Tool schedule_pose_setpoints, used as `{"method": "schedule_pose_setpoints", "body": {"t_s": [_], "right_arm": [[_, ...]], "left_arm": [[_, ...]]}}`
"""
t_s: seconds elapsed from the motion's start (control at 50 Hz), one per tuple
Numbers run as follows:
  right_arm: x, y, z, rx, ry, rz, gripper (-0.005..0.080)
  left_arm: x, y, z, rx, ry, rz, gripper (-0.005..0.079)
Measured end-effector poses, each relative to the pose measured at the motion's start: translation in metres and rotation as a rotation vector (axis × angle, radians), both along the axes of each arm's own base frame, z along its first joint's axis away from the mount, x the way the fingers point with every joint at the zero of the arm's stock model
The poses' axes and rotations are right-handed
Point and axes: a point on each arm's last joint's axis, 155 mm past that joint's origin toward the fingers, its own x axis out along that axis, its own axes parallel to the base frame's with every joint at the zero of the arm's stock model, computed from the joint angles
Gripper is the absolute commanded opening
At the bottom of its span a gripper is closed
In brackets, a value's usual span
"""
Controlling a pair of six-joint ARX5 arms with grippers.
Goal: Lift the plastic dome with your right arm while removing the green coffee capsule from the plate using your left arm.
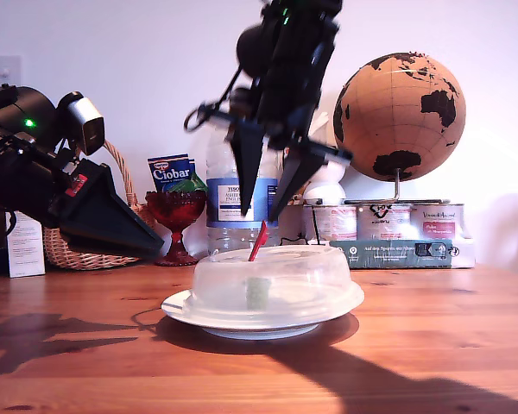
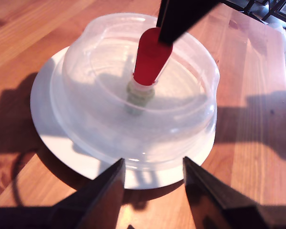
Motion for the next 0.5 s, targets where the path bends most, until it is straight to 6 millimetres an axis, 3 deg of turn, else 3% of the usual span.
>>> {"method": "schedule_pose_setpoints", "body": {"t_s": [0.5], "right_arm": [[0.0011,-0.0043,-0.0103,-0.033,0.010,-0.009,0.0262]], "left_arm": [[0.0000,0.0000,0.0000,0.000,0.000,0.000,0.0342]]}}
